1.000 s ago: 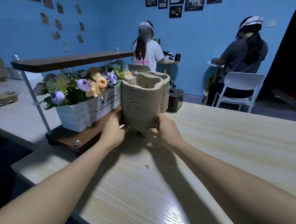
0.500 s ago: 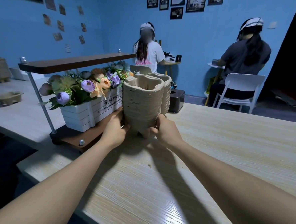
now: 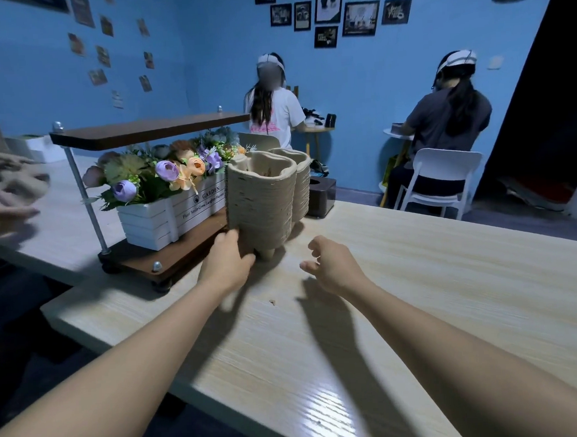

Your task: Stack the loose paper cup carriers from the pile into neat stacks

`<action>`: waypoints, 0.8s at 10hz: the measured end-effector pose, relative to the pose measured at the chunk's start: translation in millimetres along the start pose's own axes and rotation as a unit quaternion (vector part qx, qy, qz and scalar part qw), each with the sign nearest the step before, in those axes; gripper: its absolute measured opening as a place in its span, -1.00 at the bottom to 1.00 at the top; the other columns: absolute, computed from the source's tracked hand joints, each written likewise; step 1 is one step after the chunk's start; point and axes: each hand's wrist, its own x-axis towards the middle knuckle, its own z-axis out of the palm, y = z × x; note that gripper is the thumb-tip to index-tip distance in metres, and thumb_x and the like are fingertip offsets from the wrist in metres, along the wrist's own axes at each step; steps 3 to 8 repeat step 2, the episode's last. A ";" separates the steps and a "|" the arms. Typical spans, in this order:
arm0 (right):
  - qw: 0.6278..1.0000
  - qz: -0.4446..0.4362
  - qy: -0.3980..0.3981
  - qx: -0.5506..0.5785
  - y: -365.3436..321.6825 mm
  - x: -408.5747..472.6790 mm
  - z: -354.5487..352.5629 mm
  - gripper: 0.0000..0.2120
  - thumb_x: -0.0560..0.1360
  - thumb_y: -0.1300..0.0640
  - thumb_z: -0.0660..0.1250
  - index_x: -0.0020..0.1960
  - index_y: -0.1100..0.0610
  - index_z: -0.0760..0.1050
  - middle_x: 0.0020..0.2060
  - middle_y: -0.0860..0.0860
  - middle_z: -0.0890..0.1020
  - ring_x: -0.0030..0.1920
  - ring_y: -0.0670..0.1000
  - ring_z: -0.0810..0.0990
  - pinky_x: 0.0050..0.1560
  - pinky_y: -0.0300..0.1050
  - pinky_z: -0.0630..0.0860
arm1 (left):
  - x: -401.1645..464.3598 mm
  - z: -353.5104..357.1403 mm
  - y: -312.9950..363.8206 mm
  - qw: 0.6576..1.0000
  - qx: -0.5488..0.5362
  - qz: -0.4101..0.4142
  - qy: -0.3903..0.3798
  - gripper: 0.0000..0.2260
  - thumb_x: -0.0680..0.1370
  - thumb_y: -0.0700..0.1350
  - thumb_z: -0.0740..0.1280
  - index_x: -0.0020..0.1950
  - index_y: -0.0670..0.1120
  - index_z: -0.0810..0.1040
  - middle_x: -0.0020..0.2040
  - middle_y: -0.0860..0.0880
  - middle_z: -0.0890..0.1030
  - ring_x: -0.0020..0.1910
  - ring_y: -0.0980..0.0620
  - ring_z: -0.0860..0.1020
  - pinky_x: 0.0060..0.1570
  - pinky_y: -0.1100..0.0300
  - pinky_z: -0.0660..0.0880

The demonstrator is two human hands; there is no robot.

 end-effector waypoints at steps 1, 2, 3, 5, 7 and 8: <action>1.000 0.017 0.007 -0.006 15.9 -33.7 -23.1 -0.60 0.53 0.11 0.32 0.31 0.23 0.36 0.24 0.16 0.50 0.22 0.16 0.47 0.16 -0.07 0.40 | -31.2 5.8 21.9 0.999 -0.012 0.035 -0.016 -0.49 0.56 -0.09 0.30 0.47 -0.08 0.22 0.43 -0.08 0.30 0.33 -0.09 0.40 0.27 0.01 0.39; 0.999 0.041 0.024 -0.011 33.2 -73.5 -51.0 -0.60 0.52 0.11 0.33 0.31 0.22 0.37 0.26 0.15 0.49 0.24 0.15 0.47 0.20 -0.03 0.41 | -60.4 14.5 56.1 0.996 -0.022 0.082 -0.028 -0.50 0.54 -0.08 0.33 0.45 -0.08 0.27 0.40 -0.08 0.35 0.31 -0.08 0.42 0.27 -0.01 0.38; 0.999 0.041 0.024 -0.011 33.2 -73.5 -51.0 -0.60 0.52 0.11 0.33 0.31 0.22 0.37 0.26 0.15 0.49 0.24 0.15 0.47 0.20 -0.03 0.41 | -60.4 14.5 56.1 0.996 -0.022 0.082 -0.028 -0.50 0.54 -0.08 0.33 0.45 -0.08 0.27 0.40 -0.08 0.35 0.31 -0.08 0.42 0.27 -0.01 0.38; 0.999 0.041 0.024 -0.011 33.2 -73.5 -51.0 -0.60 0.52 0.11 0.33 0.31 0.22 0.37 0.26 0.15 0.49 0.24 0.15 0.47 0.20 -0.03 0.41 | -60.4 14.5 56.1 0.996 -0.022 0.082 -0.028 -0.50 0.54 -0.08 0.33 0.45 -0.08 0.27 0.40 -0.08 0.35 0.31 -0.08 0.42 0.27 -0.01 0.38; 0.999 0.041 0.024 -0.011 33.2 -73.5 -51.0 -0.60 0.52 0.11 0.33 0.31 0.22 0.37 0.26 0.15 0.49 0.24 0.15 0.47 0.20 -0.03 0.41 | -60.4 14.5 56.1 0.996 -0.022 0.082 -0.028 -0.50 0.54 -0.08 0.33 0.45 -0.08 0.27 0.40 -0.08 0.35 0.31 -0.08 0.42 0.27 -0.01 0.38; 0.999 0.041 0.024 -0.011 33.2 -73.5 -51.0 -0.60 0.52 0.11 0.33 0.31 0.22 0.37 0.26 0.15 0.49 0.24 0.15 0.47 0.20 -0.03 0.41 | -60.4 14.5 56.1 0.996 -0.022 0.082 -0.028 -0.50 0.54 -0.08 0.33 0.45 -0.08 0.27 0.40 -0.08 0.35 0.31 -0.08 0.42 0.27 -0.01 0.38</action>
